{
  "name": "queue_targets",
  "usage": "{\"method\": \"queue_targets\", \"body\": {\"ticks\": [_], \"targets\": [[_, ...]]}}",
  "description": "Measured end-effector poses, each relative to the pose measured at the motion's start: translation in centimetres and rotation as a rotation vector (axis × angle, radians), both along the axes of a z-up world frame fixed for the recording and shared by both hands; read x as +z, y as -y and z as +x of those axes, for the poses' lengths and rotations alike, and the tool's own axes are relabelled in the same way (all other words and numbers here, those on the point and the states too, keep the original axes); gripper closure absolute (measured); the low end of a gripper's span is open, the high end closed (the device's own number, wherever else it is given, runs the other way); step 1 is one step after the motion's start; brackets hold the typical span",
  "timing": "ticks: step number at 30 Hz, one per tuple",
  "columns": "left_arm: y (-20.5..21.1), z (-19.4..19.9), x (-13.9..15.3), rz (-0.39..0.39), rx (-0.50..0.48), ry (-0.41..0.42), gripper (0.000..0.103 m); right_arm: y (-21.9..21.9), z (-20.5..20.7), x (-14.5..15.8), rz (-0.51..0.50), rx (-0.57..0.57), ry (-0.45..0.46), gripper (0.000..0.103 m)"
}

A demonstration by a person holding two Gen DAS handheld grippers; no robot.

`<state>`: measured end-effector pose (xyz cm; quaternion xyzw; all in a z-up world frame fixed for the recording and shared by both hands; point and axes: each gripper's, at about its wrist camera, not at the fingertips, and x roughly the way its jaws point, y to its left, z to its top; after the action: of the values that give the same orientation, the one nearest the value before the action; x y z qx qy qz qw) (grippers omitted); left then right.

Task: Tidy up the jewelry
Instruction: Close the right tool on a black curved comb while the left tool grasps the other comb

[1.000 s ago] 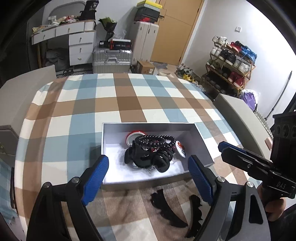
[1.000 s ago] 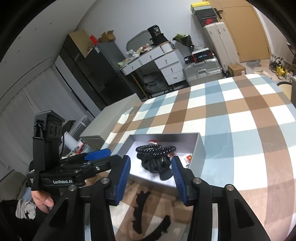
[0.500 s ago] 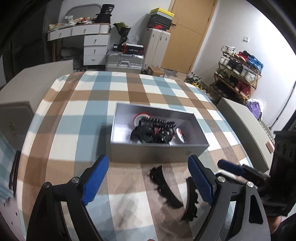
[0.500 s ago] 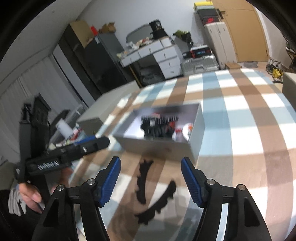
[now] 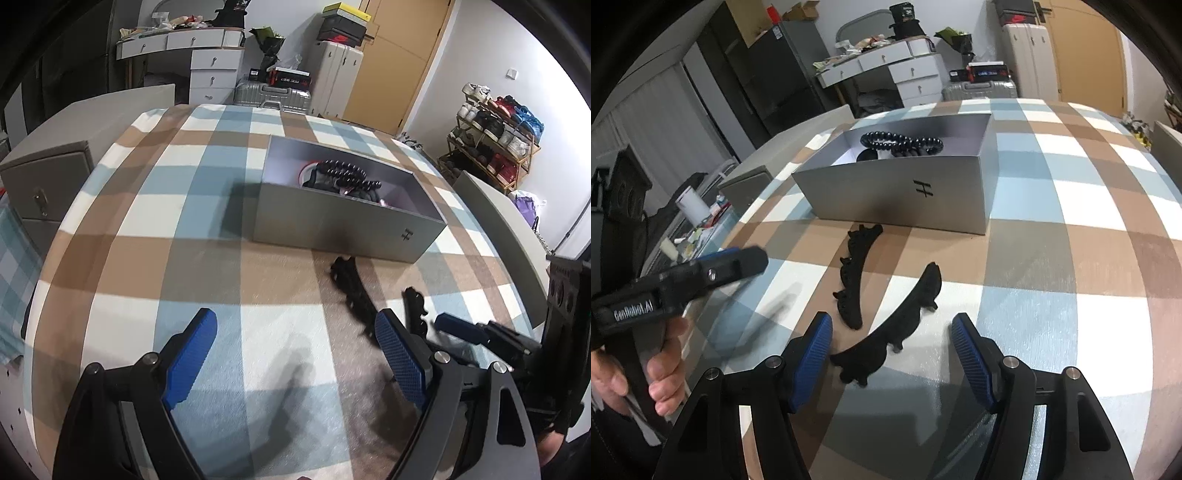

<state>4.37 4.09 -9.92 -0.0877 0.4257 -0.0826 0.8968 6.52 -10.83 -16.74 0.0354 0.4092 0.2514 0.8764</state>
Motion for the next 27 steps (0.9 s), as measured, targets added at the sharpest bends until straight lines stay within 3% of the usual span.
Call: {"method": "queue_targets", "body": {"ticks": [7,12,19,27], "targets": [[0.1,-0.3,-0.5,0.014,0.007,-0.018,0.019,-1.1,-0.1,0.0,-0.078,-0.001,0.038,0.05],[0.1,-0.5,-0.4,0.029,0.012,-0.016,0.019,-1.6,0.0,-0.1,-0.147,-0.005,0.062,0.085],[0.3,-0.1,-0.2,0.042,0.008,-0.01,0.019,-0.1,0.3,0.1,-0.095,-0.011,0.059,0.089],[0.9,1.9,-0.9,0.048,0.009,-0.057,0.019,2.6,0.4,1.8,0.025,-0.03,0.138,0.089]]}}
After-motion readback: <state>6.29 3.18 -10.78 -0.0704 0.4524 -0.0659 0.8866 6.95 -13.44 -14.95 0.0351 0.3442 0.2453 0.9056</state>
